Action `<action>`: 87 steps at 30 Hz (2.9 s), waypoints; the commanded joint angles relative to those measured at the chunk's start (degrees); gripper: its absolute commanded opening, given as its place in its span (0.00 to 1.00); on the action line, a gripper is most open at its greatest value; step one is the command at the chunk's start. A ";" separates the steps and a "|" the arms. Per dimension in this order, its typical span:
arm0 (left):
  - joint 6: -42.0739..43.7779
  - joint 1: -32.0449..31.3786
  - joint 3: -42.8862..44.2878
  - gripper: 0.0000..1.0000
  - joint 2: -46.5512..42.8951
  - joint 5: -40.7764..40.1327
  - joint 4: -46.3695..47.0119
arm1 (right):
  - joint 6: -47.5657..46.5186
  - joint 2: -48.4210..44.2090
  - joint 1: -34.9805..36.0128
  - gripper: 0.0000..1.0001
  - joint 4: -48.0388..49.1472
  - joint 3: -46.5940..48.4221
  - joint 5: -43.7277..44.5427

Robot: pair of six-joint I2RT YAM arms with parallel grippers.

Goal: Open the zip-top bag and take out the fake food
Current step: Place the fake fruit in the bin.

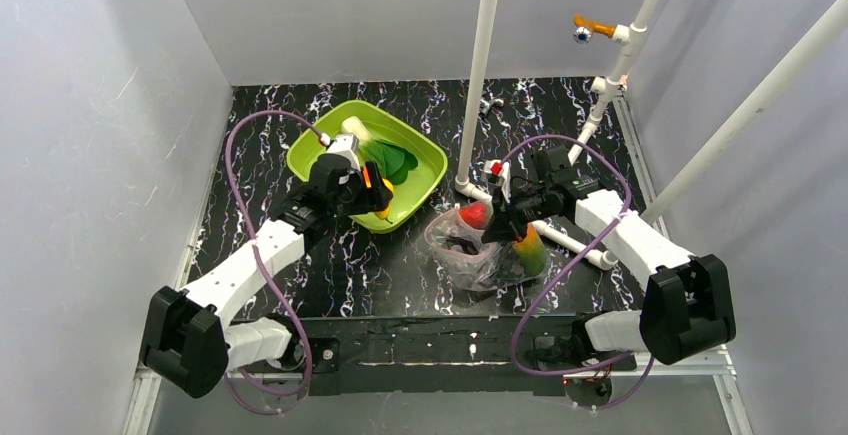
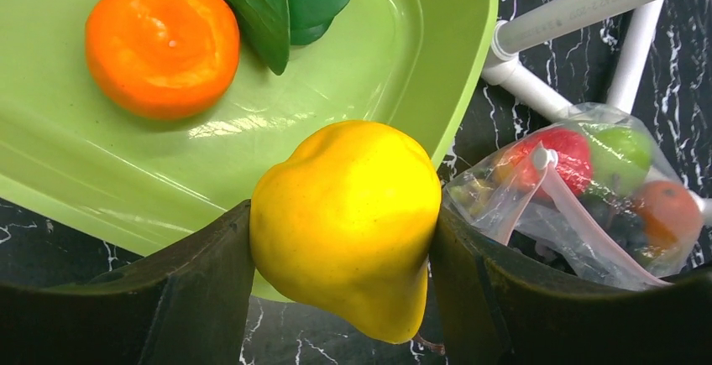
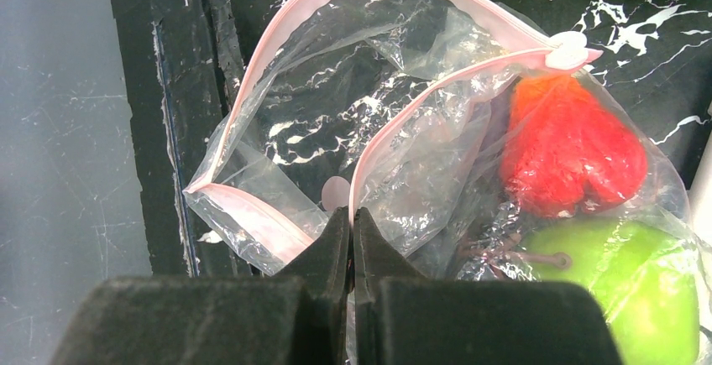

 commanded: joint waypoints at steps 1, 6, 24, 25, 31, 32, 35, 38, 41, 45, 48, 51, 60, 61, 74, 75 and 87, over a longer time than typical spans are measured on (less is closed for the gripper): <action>4.98 0.78 3.28 0.00 1.46 2.12 -2.18 | -0.62 0.50 -0.23 0.01 -0.13 2.57 -0.58; 6.60 1.34 3.61 0.00 3.27 2.09 -2.54 | -0.76 0.54 -0.27 0.01 -0.25 2.48 -0.59; 7.17 3.20 5.53 0.00 8.69 1.94 -4.00 | -0.97 0.63 -0.36 0.01 -0.52 2.71 -0.52; 7.13 3.23 5.55 0.00 9.00 2.10 -4.05 | -1.01 0.63 -0.36 0.01 -0.50 2.66 -0.50; 6.70 3.50 5.87 0.07 10.38 2.30 -4.28 | -1.04 0.64 -0.36 0.01 -0.48 2.66 -0.42; 6.59 3.58 5.86 0.09 10.58 2.30 -4.30 | -0.97 0.63 -0.36 0.01 -0.48 2.66 -0.41; 6.31 3.76 6.06 0.17 11.01 2.47 -4.31 | -1.01 0.63 -0.43 0.01 -0.65 2.65 -0.49; 6.12 3.93 6.35 0.31 11.38 2.48 -4.55 | -1.07 0.63 -0.45 0.01 -0.57 2.67 -0.50; 5.99 4.03 6.80 0.50 11.67 2.16 -5.27 | -1.05 0.64 -0.45 0.01 -0.65 2.69 -0.50; 5.87 4.34 7.17 0.62 11.72 1.95 -5.81 | -1.12 0.65 -0.45 0.01 -0.63 2.65 -0.49; 5.68 4.54 7.21 0.74 11.21 1.70 -5.85 | -1.05 0.71 -0.45 0.01 -0.57 2.65 -0.49; 5.75 4.89 7.69 0.94 10.28 1.44 -6.48 | -1.07 0.72 -0.54 0.01 -0.66 2.68 -0.49; 3.10 6.00 8.41 0.98 0.37 1.61 -9.87 | -3.53 0.33 -0.71 0.01 -2.89 3.40 -0.76; 2.72 6.09 8.29 0.98 -0.45 3.38 -10.17 | -4.15 0.12 -0.71 0.01 -3.48 3.47 -0.76; -9.44 6.06 -0.09 0.98 -14.45 27.09 -8.26 | -8.00 -7.75 -0.89 0.01 -6.67 1.93 -0.81; -10.46 6.06 -0.74 0.98 -15.20 28.12 -7.47 | -8.42 -8.22 -0.86 0.01 -7.16 1.88 -1.15; -20.46 0.34 -9.57 0.98 -20.39 33.67 6.23 | -15.69 -8.13 -0.80 0.01 -23.65 9.54 -0.63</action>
